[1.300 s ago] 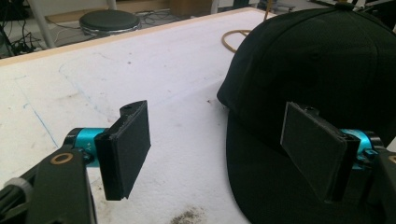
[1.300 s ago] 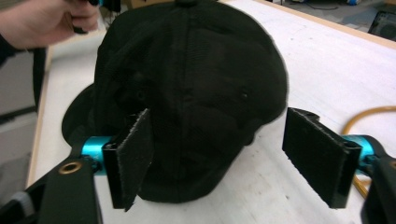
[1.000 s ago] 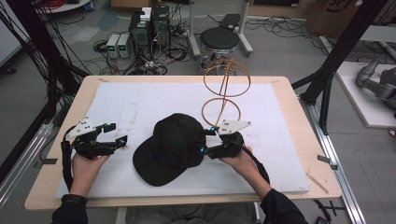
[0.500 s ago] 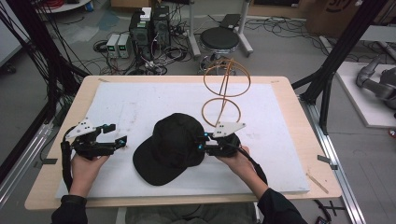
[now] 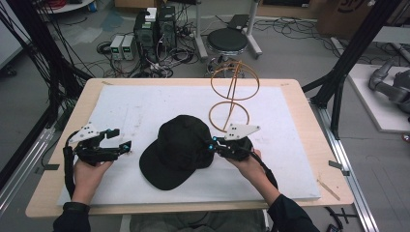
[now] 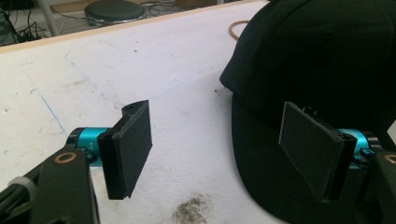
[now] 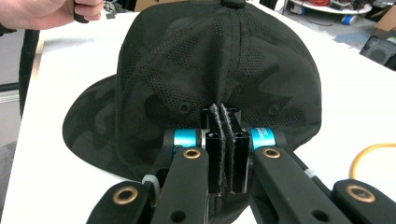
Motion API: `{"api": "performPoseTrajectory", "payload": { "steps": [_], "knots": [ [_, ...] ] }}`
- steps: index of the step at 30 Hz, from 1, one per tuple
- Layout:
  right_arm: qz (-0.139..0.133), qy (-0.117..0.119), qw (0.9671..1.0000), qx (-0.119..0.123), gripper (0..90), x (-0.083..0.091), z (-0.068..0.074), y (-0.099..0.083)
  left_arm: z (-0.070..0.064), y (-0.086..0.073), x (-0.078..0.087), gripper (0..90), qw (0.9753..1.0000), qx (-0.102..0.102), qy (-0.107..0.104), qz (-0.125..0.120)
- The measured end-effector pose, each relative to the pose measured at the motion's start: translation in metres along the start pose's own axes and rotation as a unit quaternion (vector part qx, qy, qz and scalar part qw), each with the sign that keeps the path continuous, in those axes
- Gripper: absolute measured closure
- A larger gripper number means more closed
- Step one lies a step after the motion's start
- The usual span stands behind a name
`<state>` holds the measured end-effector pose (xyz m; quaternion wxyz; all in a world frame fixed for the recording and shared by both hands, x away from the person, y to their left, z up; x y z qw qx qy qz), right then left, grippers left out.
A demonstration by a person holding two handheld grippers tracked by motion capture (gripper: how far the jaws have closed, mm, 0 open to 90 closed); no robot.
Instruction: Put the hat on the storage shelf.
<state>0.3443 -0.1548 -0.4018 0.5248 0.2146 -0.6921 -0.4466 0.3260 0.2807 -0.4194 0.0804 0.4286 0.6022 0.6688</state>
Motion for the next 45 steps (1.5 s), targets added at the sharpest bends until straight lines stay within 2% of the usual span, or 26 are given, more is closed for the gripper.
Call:
{"api": "performPoseTrajectory", "payload": {
  "steps": [6,9,18,23,24,27,38,45],
  "knots": [
    [-0.027,-0.020,0.9993,0.013,89.6,0.015,-0.003,0.021,-0.001,0.000,0.000,25.9,1.0000,0.000,-0.002,0.000],
    [-0.030,-0.022,0.9993,0.010,89.7,0.018,-0.004,0.027,-0.001,0.000,0.000,26.0,1.0000,0.000,-0.003,0.000],
    [-0.057,-0.025,0.9978,0.024,90.0,0.034,-0.004,0.057,-0.001,0.000,0.000,26.1,1.0000,0.002,-0.003,0.000],
    [-0.064,-0.032,0.9969,0.033,90.0,0.040,-0.004,0.071,-0.001,0.000,0.000,26.1,1.0000,0.002,-0.003,0.000],
    [-0.072,-0.035,0.9960,0.041,90.0,0.044,-0.005,0.078,-0.001,0.000,0.000,26.2,1.0000,0.003,-0.003,0.000],
    [-0.084,-0.039,0.9948,0.043,90.0,0.049,-0.006,0.086,-0.001,0.000,0.000,26.2,1.0000,0.002,-0.003,0.001],
    [-0.077,-0.047,0.9930,0.077,90.0,0.054,0.000,0.121,0.001,-0.001,-0.001,26.2,1.0000,0.004,-0.004,0.002],
    [-0.088,-0.061,0.9895,0.097,90.0,0.063,-0.004,0.152,-0.001,-0.001,-0.003,26.6,1.0000,0.004,-0.006,-0.001]
  ]
}}
Point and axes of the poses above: each handheld gripper's, and its own axes: x roughly backward along the jaws, y roughly out of its top, z roughly to its left, the point moved 1 cm from there along -x, roughly forward along the jaws, and after that the axes turned 7 degrees about z, right-handed, at the moved point
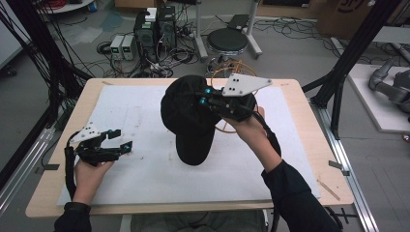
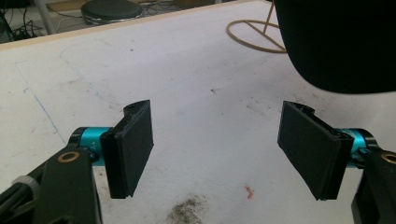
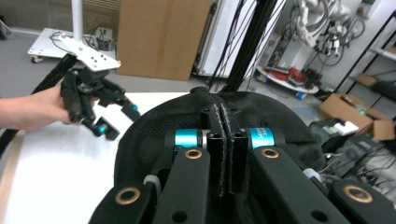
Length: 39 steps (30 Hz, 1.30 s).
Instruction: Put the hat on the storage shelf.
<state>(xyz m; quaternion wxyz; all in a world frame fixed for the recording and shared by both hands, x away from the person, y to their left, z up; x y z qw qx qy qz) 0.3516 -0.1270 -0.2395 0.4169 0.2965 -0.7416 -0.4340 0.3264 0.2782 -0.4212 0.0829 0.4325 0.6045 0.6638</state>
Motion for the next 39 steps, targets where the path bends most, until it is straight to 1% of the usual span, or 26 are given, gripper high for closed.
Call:
{"api": "performPoseTrajectory", "payload": {
  "steps": [1,2,3,5,8,9,10,11,13,14,16,20,23,24,26,29,30,31,32,33,34,36,37,38,39],
  "knots": [
    [-0.001,-0.004,1.0000,0.000,90.0,0.000,-0.002,0.004,0.000,0.000,0.000,26.6,1.0000,0.000,0.000,0.000],
    [-0.001,-0.004,1.0000,0.000,90.0,0.000,-0.002,0.004,0.000,0.000,0.000,26.6,1.0000,0.000,0.000,0.001],
    [-0.001,-0.013,0.9999,0.005,90.0,0.001,-0.007,0.014,0.001,0.000,-0.001,26.6,1.0000,0.001,-0.001,0.003],
    [-0.007,-0.015,0.9999,0.004,90.0,0.002,-0.015,0.022,0.001,0.000,-0.002,26.6,1.0000,0.001,-0.002,0.004],
    [-0.016,-0.027,0.9995,0.004,90.0,0.006,-0.025,0.032,0.001,-0.001,-0.002,26.6,1.0000,0.002,0.000,0.005],
    [-0.017,-0.031,0.9994,0.001,90.0,0.007,-0.030,0.035,0.001,-0.001,-0.002,26.6,1.0000,0.002,0.000,0.005],
    [-0.017,-0.031,0.9994,0.001,90.0,0.007,-0.030,0.035,0.001,-0.001,-0.002,26.6,1.0000,0.002,-0.001,0.006],
    [-0.020,-0.038,0.9991,0.001,90.0,0.008,-0.038,0.039,0.001,-0.002,-0.002,26.6,1.0000,0.000,-0.002,0.007],
    [-0.019,-0.049,0.9986,-0.004,90.0,0.010,-0.047,0.042,0.001,-0.003,-0.002,26.6,0.9999,0.000,-0.001,0.010],
    [-0.021,-0.050,0.9985,-0.003,90.0,0.010,-0.051,0.043,0.001,-0.003,-0.002,26.6,0.9999,0.000,-0.001,0.010],
    [-0.020,-0.061,0.9980,-0.001,90.0,0.011,-0.058,0.046,0.000,-0.003,-0.001,26.6,1.0000,0.000,-0.004,0.009],
    [-0.016,-0.078,0.9968,0.003,90.0,0.012,-0.071,0.054,-0.001,-0.004,-0.002,26.6,0.9999,-0.002,-0.004,0.013],
    [-0.013,-0.092,0.9956,-0.007,90.0,0.013,-0.082,0.057,-0.001,-0.004,-0.001,26.6,0.9999,-0.003,-0.005,0.013],
    [-0.013,-0.097,0.9951,-0.010,90.0,0.014,-0.085,0.056,-0.002,-0.004,-0.001,26.6,0.9999,-0.001,-0.006,0.011],
    [-0.014,-0.100,0.9946,-0.020,90.0,0.016,-0.093,0.053,-0.001,-0.004,-0.001,26.6,0.9999,-0.002,-0.007,0.012],
    [-0.010,-0.111,0.9931,-0.038,90.0,0.018,-0.103,0.044,-0.001,-0.004,-0.001,26.6,0.9999,-0.001,-0.007,0.013],
    [-0.009,-0.114,0.9927,-0.040,90.0,0.019,-0.106,0.040,-0.001,-0.004,-0.001,26.6,0.9999,-0.001,-0.007,0.013],
    [-0.009,-0.114,0.9927,-0.040,90.0,0.019,-0.106,0.040,-0.001,-0.004,-0.001,26.6,0.9999,-0.003,-0.006,0.015],
    [-0.006,-0.123,0.9911,-0.050,90.0,0.020,-0.112,0.033,-0.002,-0.004,-0.001,26.6,0.9999,-0.003,-0.008,0.014],
    [-0.006,-0.123,0.9911,-0.050,90.0,0.020,-0.112,0.033,-0.002,-0.004,-0.001,26.6,0.9999,-0.003,-0.008,0.014],
    [-0.005,-0.133,0.9895,-0.056,90.0,0.022,-0.117,0.025,-0.002,-0.004,-0.001,26.6,0.9999,-0.004,-0.007,0.014],
    [-0.002,-0.141,0.9880,-0.063,90.0,0.025,-0.121,0.018,-0.001,-0.004,-0.002,26.6,0.9999,-0.002,-0.008,0.015],
    [-0.003,-0.146,0.9867,-0.071,90.0,0.027,-0.124,0.014,-0.001,-0.004,-0.002,26.6,0.9999,-0.002,-0.008,0.015],
    [-0.003,-0.146,0.9867,-0.071,90.0,0.027,-0.124,0.014,-0.001,-0.004,-0.002,26.6,0.9998,-0.002,-0.008,0.016],
    [-0.001,-0.151,0.9852,-0.082,90.0,0.030,-0.128,0.005,-0.001,-0.005,-0.002,26.6,0.9998,-0.002,-0.009,0.016]
  ]
}}
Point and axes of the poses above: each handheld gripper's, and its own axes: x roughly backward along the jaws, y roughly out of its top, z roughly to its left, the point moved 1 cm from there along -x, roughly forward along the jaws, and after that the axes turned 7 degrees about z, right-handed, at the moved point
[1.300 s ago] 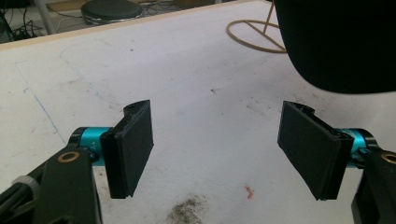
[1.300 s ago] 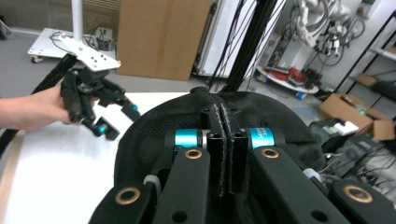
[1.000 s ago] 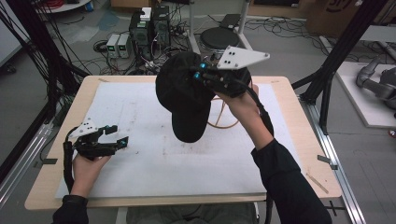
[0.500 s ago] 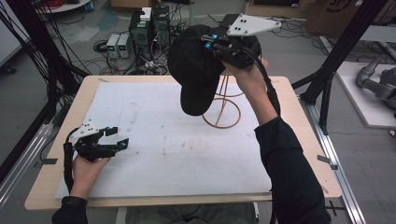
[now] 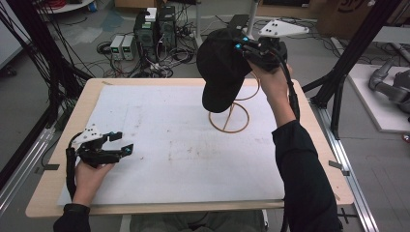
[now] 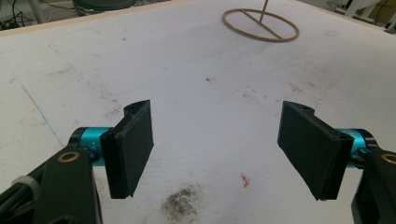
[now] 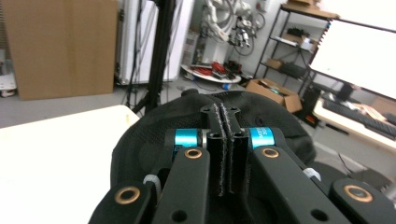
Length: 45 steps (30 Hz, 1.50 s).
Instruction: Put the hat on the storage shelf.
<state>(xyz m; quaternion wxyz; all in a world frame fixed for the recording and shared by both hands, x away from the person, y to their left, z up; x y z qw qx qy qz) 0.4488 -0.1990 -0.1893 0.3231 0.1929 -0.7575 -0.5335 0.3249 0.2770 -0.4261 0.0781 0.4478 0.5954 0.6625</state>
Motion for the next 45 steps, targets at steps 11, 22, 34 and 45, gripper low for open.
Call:
{"api": "performPoseTrajectory", "payload": {
  "steps": [11,22,34,45],
  "knots": [
    [0.021,-0.029,0.9984,-0.044,89.9,0.010,-0.016,-0.045,-0.001,0.000,-0.002,26.6,1.0000,0.003,-0.005,0.005],
    [0.047,-0.054,0.9956,-0.060,89.8,0.005,-0.013,-0.079,-0.001,0.000,-0.004,26.6,0.9999,0.004,-0.012,0.003],
    [0.049,-0.058,0.9952,-0.061,64.6,0.013,-0.011,-0.086,-0.001,0.000,-0.004,26.6,0.9999,0.005,-0.014,0.004],
    [0.066,-0.083,0.9908,-0.085,41.7,0.054,-0.021,-0.112,0.000,0.001,-0.002,26.5,0.9999,0.006,-0.014,-0.006]
  ]
}}
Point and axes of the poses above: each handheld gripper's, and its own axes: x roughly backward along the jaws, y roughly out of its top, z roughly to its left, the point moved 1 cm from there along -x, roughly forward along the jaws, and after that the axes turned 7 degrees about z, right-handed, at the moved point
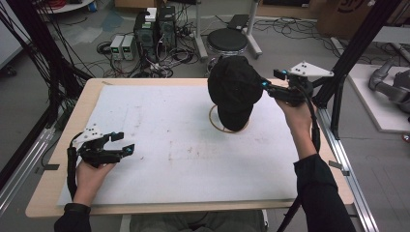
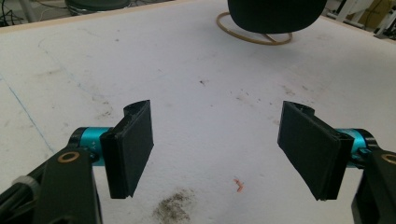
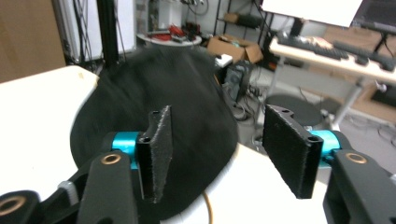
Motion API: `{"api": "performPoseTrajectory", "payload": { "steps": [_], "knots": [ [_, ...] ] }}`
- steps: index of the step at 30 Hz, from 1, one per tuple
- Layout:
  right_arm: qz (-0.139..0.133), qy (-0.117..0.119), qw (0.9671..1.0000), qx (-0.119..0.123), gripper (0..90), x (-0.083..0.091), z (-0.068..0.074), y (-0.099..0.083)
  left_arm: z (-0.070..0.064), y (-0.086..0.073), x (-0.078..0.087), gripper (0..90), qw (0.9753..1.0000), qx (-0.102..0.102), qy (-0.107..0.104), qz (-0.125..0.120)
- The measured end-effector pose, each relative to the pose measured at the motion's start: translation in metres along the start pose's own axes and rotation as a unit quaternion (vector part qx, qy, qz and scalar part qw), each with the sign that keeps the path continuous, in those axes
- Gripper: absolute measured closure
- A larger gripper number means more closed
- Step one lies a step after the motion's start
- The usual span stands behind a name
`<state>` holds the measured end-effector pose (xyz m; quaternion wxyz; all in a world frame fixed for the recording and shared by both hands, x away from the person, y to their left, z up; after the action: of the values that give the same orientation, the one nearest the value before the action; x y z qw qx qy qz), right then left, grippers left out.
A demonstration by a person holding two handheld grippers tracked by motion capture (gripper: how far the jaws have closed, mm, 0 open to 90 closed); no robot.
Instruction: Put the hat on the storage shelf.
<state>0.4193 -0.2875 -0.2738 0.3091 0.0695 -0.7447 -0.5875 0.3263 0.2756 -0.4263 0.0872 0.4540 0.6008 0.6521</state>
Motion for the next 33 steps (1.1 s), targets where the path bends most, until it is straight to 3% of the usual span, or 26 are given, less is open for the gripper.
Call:
{"api": "performPoseTrajectory", "payload": {
  "steps": [3,8,12,15,20,23,33],
  "knots": [
    [0.006,0.001,1.0000,-0.003,38.4,0.013,-0.007,-0.018,0.000,0.001,0.001,26.0,0.9999,-0.003,-0.002,-0.009],
    [0.005,0.011,0.9994,-0.032,30.9,0.032,-0.010,-0.053,0.000,0.005,0.001,24.2,0.9997,-0.006,-0.004,-0.023],
    [-0.001,0.027,0.9986,-0.047,30.0,0.041,-0.005,-0.073,0.000,0.007,0.001,23.6,0.9994,-0.007,-0.002,-0.033],
    [0.000,0.046,0.9972,-0.060,28.3,0.048,0.007,-0.094,-0.001,0.010,0.001,23.2,0.9991,-0.008,-0.004,-0.041],
    [-0.003,0.070,0.9949,-0.073,26.4,0.050,0.024,-0.116,-0.001,0.012,0.000,21.8,0.9982,-0.005,-0.009,-0.059],
    [-0.004,0.065,0.9949,-0.078,26.4,0.048,0.031,-0.133,0.000,0.012,0.001,21.6,0.9977,-0.003,-0.015,-0.066],
    [0.034,0.051,0.9934,-0.097,26.3,0.036,0.029,-0.171,-0.004,0.013,-0.005,21.5,0.9986,-0.013,-0.013,-0.048]
  ]
}}
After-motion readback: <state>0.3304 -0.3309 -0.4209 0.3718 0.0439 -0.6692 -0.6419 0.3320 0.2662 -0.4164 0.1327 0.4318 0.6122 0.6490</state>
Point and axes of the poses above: each handheld gripper's, and its own axes: x roughly backward along the jaws, y roughly out of its top, z roughly to its left, the point moved 1 cm from there along -x, roughly forward along the jaws, and after that the axes turned 7 degrees about z, right-handed, at the moved point
